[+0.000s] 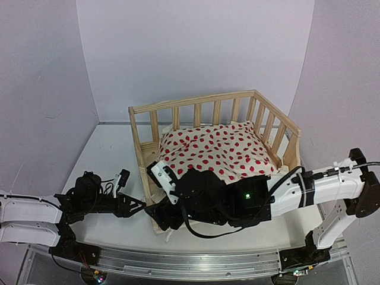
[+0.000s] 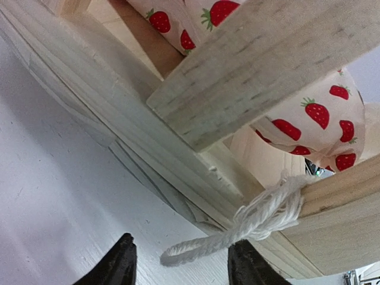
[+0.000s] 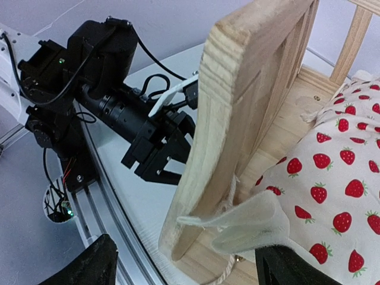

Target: Set up the pet bed

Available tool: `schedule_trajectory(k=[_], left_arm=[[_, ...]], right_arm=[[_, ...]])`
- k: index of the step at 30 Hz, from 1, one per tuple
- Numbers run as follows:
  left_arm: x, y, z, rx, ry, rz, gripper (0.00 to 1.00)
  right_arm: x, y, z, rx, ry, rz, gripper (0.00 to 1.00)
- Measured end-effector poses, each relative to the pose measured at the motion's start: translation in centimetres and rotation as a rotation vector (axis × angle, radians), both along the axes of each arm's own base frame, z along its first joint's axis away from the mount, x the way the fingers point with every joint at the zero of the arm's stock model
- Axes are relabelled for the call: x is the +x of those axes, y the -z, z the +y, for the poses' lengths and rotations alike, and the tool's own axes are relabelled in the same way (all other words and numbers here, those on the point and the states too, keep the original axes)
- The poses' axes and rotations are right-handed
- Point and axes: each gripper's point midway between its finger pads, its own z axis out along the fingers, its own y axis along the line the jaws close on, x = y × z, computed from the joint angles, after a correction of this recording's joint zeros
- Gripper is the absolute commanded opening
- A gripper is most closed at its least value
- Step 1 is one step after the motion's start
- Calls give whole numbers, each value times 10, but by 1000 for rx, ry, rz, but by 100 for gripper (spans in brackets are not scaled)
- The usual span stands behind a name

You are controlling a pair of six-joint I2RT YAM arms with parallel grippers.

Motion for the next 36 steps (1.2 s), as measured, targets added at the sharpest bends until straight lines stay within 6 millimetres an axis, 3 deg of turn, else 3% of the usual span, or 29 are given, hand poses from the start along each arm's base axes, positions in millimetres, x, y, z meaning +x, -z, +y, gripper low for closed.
schedule_trajectory(k=[5, 11, 13, 16, 20, 23, 27, 33, 36], left_arm=[[-1, 15, -2, 32, 20, 28, 17], [-3, 21, -1, 40, 6, 79, 0], [-3, 20, 1, 40, -7, 94, 0], [-2, 12, 6, 53, -35, 91, 0], [8, -18, 18, 68, -118, 35, 0], [15, -49, 27, 53, -178, -22, 0], [18, -77, 35, 49, -223, -50, 0], [14, -91, 40, 73, -228, -33, 0], [3, -96, 29, 55, -138, -3, 0]], right_arm=[[19, 3, 22, -31, 74, -93, 71], [36, 15, 34, -76, 152, -166, 54], [40, 15, 35, -76, 176, -177, 49], [39, 13, 35, -69, 193, -189, 34], [37, 10, 34, -22, 250, -159, 1], [45, 10, 20, 49, 407, -121, 0], [66, 12, 14, 18, 391, -157, 0], [88, 12, -17, -19, 230, -126, 0], [90, 13, -41, -53, 144, -101, 0]])
